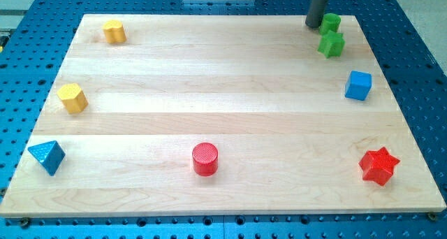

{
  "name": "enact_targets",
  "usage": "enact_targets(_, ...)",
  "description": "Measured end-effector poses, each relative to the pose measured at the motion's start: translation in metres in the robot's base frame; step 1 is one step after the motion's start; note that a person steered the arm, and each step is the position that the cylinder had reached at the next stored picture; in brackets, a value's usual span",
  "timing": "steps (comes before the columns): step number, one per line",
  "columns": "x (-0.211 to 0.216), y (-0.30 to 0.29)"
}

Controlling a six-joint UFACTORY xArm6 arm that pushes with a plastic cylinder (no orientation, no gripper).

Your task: Slide the green star to the vertical top of the blue cube

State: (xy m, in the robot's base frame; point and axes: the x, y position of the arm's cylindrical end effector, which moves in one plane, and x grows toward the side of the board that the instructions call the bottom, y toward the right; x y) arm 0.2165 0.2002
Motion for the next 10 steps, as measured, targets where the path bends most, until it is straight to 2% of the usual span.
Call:
enact_targets(1, 0.003, 0.000)
enact_targets(3, 0.019, -0.046)
enact_targets(5, 0.055, -0.036)
enact_targets(6, 0.069, 0.013)
enact_targets(7, 0.084, -0.006)
enact_targets(8, 0.124, 0.019)
enact_targets(9, 0.115, 0.087)
enact_targets(10, 0.173, 0.109)
